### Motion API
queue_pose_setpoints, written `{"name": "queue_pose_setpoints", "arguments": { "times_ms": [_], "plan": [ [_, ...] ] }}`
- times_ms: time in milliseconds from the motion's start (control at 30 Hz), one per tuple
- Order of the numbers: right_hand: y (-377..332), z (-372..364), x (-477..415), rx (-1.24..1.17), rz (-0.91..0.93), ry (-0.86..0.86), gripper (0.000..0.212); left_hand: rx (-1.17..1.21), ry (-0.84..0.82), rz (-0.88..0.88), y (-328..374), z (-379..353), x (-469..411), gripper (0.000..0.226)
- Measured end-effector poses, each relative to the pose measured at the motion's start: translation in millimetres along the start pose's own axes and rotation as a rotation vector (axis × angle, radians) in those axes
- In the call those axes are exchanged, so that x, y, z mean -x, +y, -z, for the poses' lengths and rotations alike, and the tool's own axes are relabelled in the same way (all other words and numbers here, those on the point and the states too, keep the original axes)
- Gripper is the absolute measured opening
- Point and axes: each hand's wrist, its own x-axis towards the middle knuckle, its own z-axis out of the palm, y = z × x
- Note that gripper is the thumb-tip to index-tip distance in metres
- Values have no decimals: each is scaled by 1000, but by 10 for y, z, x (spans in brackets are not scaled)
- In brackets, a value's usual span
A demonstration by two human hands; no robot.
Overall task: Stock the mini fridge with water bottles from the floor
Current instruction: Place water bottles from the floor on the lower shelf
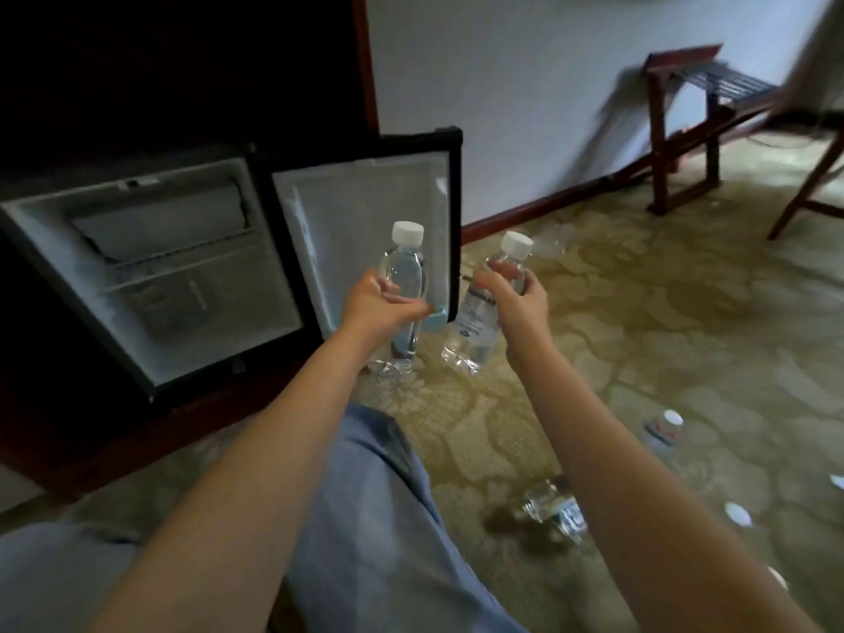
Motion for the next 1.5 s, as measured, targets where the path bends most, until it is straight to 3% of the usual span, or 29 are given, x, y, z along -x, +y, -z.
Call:
{"name": "queue_pose_setpoints", "arguments": {
  "times_ms": [100,267,567,767,967,1100,1267,1500],
  "plan": [
    [-195,-489,45,57,76,-133,30,25,127,-15,5,558,-26,53],
    [-274,-1308,242,174,161,-370,49,93,363,6,-164,1408,117,49],
    [185,-2587,308,333,160,-662,35,107,633,150,-984,2476,-35,48],
    [784,-3263,-16,445,114,-705,53,150,764,284,-1721,2738,-441,50],
    [1166,-3844,-659,629,162,-743,68,120,747,397,-2286,3022,-1064,53],
    [1613,-4158,-976,584,66,-679,71,92,727,425,-2536,3093,-1521,68],
    [2349,-4511,-1205,641,107,-713,61,41,670,421,-3050,3027,-1849,55],
    [2912,-5238,-1491,670,189,-680,55,180,743,459,-3543,3073,-2273,53]
  ]
}}
